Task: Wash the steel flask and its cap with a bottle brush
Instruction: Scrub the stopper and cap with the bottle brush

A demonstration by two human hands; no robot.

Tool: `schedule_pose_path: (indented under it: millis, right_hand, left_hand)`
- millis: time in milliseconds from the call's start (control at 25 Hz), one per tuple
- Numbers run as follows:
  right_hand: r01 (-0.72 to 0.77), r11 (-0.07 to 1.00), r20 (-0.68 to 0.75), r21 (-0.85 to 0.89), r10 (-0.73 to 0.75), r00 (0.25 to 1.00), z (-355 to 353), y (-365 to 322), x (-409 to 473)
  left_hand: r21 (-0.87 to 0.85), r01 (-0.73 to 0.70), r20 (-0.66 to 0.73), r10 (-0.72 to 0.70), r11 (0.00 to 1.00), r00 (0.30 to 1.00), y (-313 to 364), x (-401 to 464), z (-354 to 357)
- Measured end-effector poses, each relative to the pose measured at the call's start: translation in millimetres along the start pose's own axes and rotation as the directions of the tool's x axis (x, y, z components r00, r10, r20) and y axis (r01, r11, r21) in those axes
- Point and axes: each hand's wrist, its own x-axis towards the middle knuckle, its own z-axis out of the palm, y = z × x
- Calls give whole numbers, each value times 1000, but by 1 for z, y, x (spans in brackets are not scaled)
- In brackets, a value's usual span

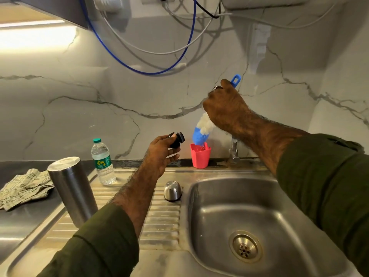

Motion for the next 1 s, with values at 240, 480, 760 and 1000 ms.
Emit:
schedule_pose_path:
  millis: [240,480,760,1000]
  right_hand:
    - [-8,1000,15,7,8,1000,-1,-1,0]
    - [-8,1000,-9,7,8,1000,2,1,-1]
    - [-354,878,44,322,360,932,18,0,-30]
    - [-531,-24,461,847,532,711,81,-77,-96]
  left_hand:
    - [-1,9,-7,-9,1000,1000,-3,0,-2]
    - [1,19,2,-19,1000,1000,-10,-1,-1]
    - [-111,18,16,-16,994,1000,-12,-3,-10]
    - [-397,51,62,-29,916,998,-34,-8,-41]
